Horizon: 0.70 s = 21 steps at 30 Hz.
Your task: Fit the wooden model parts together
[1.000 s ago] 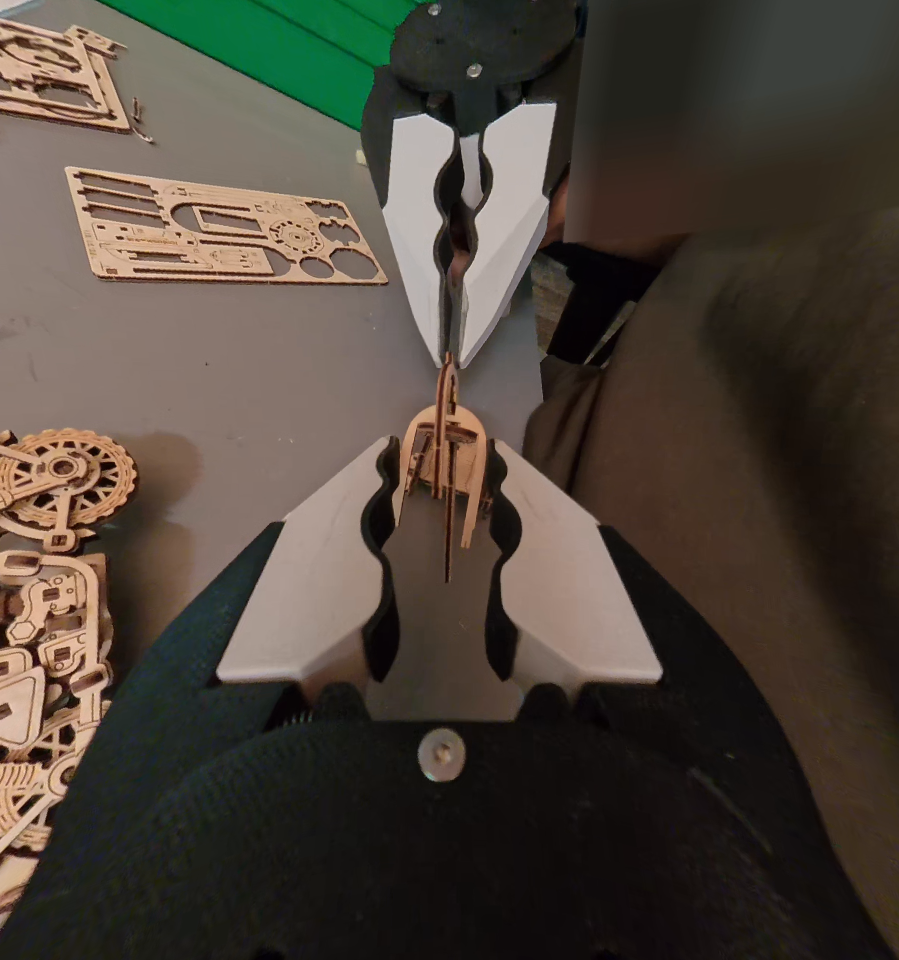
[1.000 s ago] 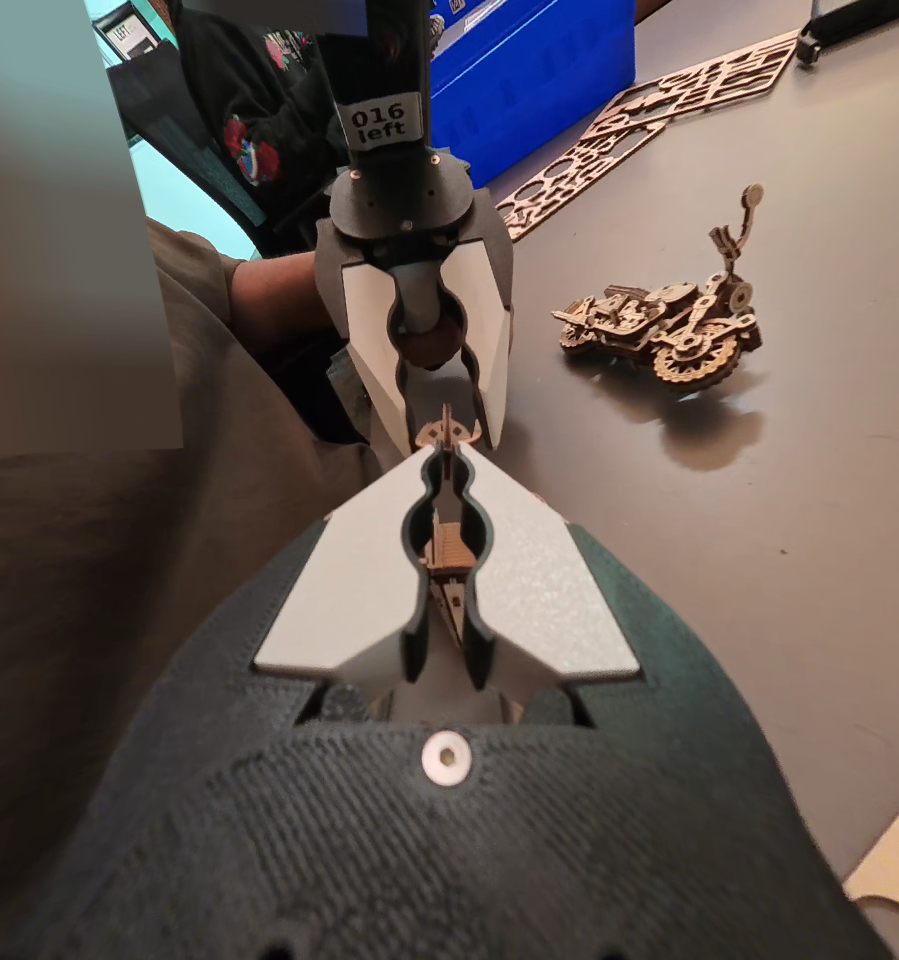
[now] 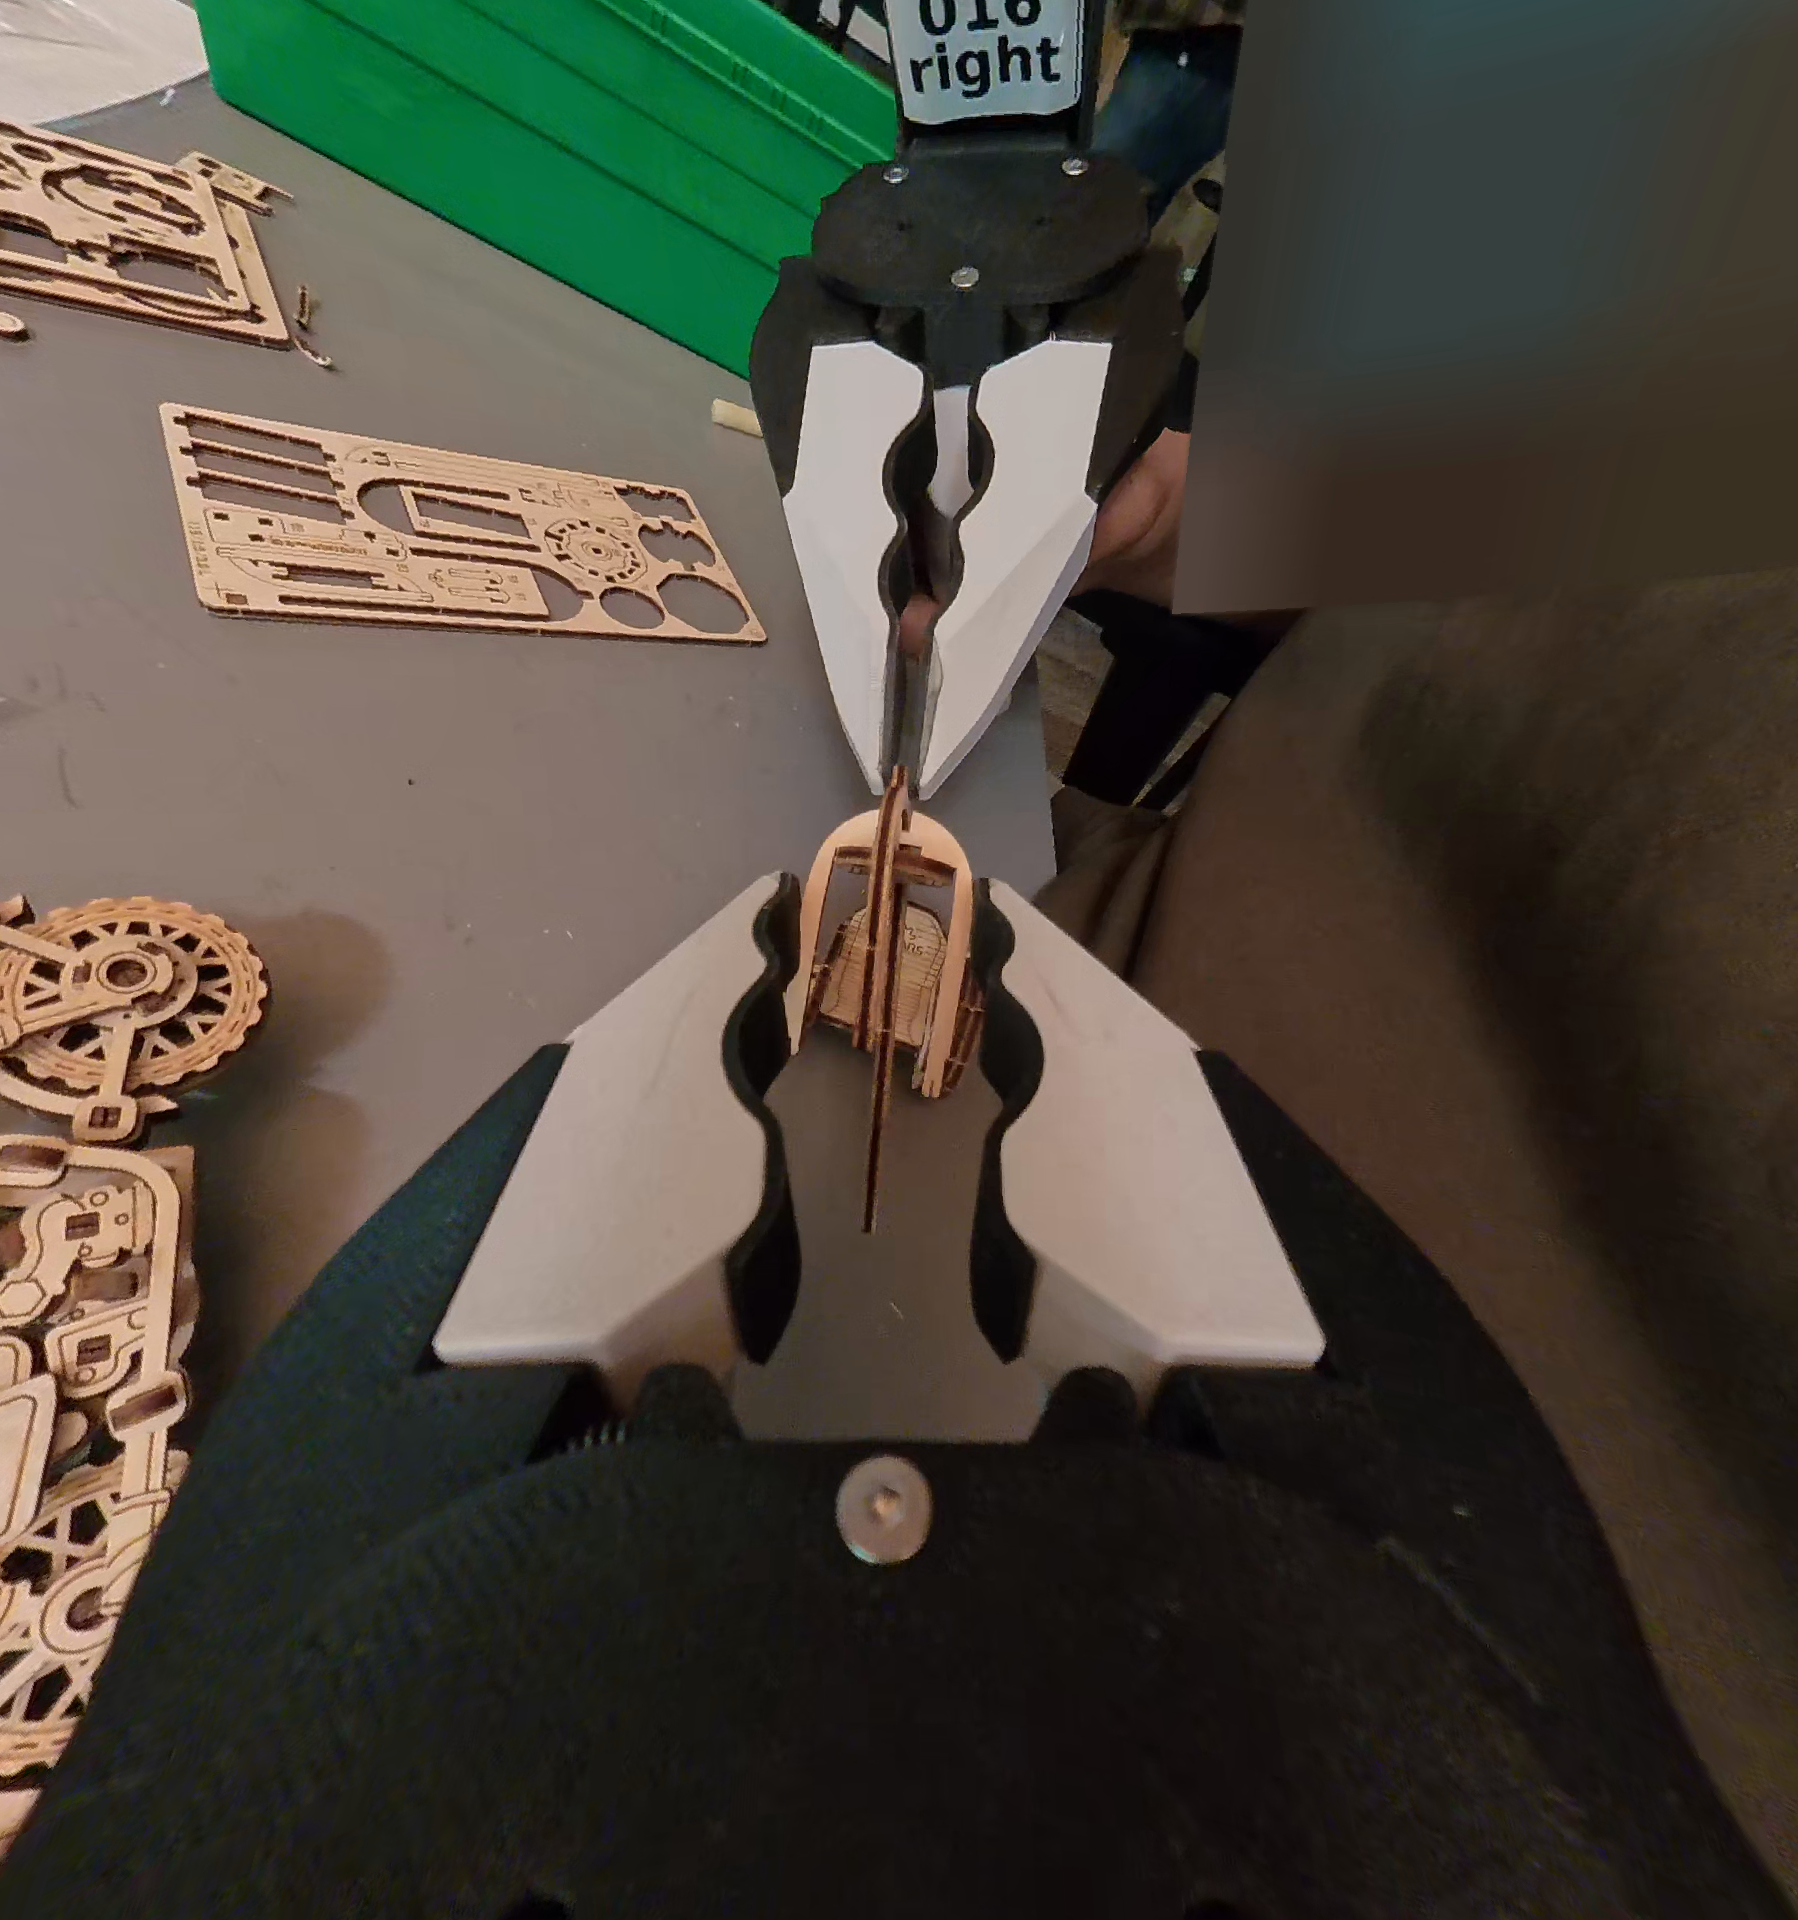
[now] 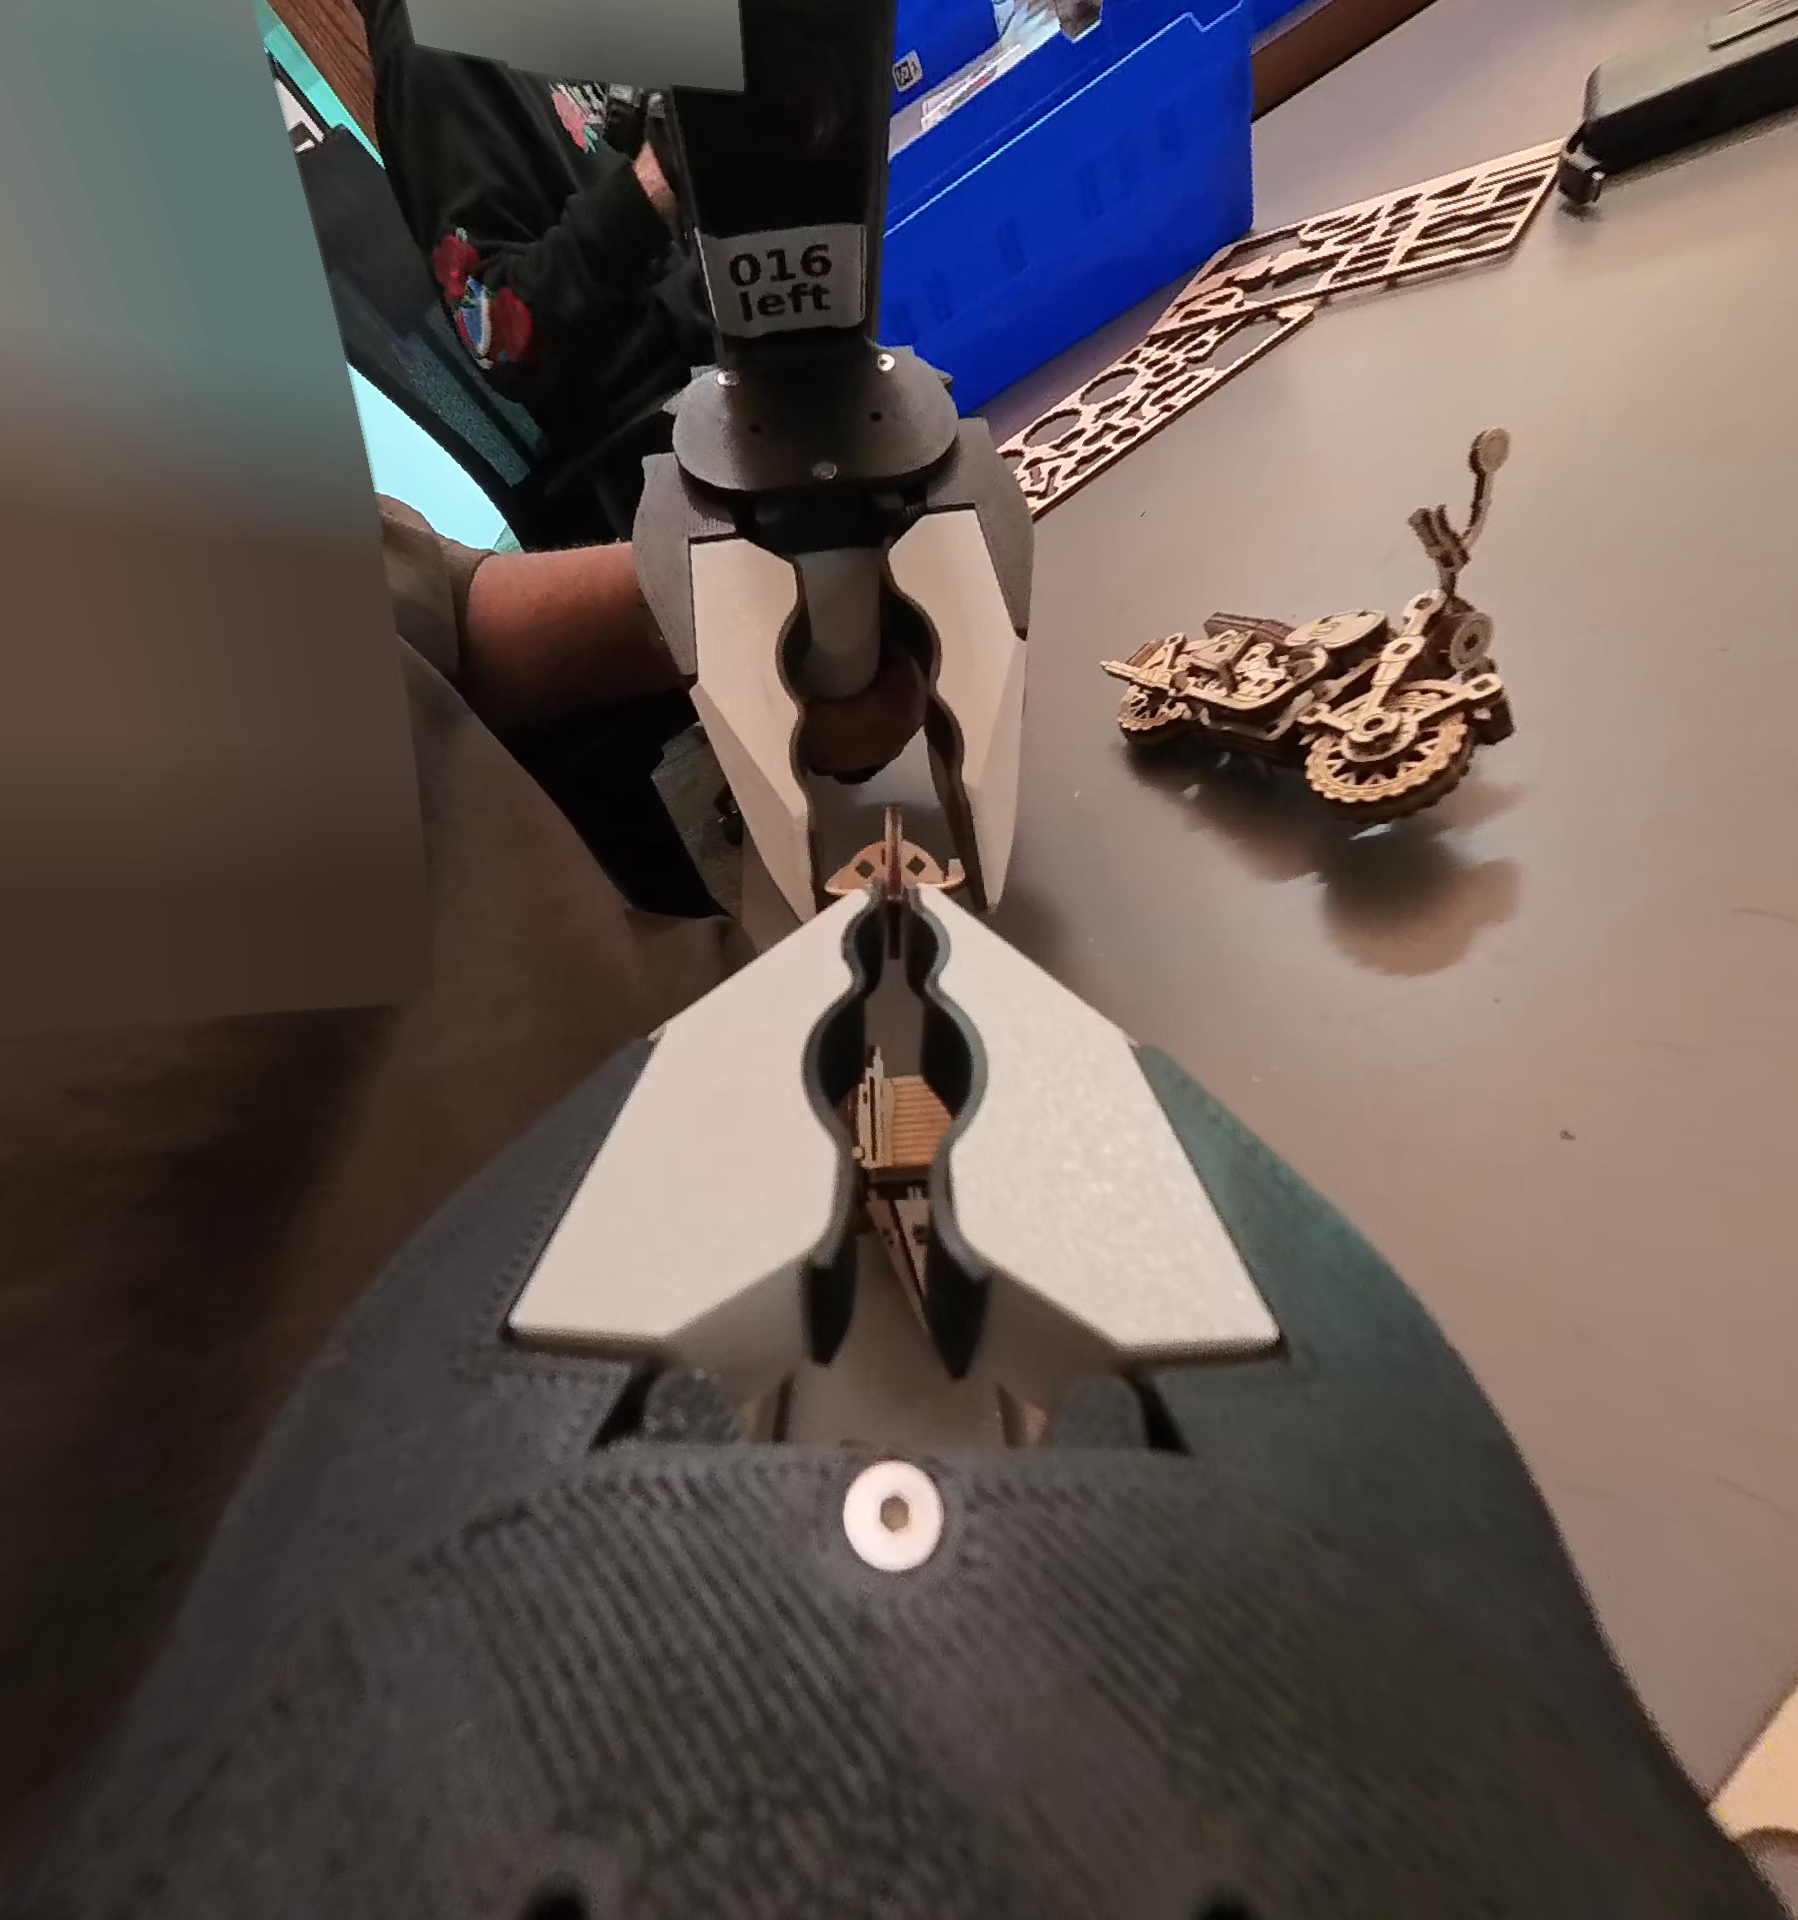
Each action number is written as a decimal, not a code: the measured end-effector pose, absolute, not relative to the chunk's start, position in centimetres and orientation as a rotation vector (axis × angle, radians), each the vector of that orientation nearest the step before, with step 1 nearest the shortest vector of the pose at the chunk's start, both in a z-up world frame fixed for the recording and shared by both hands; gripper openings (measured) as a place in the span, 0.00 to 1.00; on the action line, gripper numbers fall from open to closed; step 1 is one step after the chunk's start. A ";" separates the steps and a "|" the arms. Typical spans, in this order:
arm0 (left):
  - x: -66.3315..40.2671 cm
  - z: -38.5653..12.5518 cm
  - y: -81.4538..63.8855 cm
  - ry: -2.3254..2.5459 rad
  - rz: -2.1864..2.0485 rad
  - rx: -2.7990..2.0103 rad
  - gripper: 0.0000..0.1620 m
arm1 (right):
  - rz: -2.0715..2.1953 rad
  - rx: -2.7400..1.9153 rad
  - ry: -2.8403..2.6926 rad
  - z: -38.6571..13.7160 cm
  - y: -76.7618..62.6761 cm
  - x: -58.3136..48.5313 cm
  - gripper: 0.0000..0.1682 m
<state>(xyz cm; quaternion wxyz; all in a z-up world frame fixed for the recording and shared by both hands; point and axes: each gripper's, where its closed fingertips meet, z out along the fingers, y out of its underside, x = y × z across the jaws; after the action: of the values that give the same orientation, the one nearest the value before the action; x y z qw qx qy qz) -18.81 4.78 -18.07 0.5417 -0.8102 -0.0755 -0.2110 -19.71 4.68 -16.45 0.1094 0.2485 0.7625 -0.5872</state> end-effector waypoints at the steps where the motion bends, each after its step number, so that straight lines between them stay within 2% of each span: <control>1: -18.8 -18.1 4.8 -0.180 -0.501 -1.924 0.20 | -1.726 0.732 2.241 -16.4 4.7 -19.7 0.00; 21: -18.6 -17.8 4.9 -0.176 -0.509 -1.914 0.19 | -1.705 0.730 2.204 -16.4 4.8 -19.5 0.00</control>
<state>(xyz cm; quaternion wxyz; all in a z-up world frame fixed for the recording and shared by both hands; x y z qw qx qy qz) -18.58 4.89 -17.84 0.5454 -0.8068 -0.0743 -0.2146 -19.46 4.83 -16.37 0.1304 0.2512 0.7586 -0.5868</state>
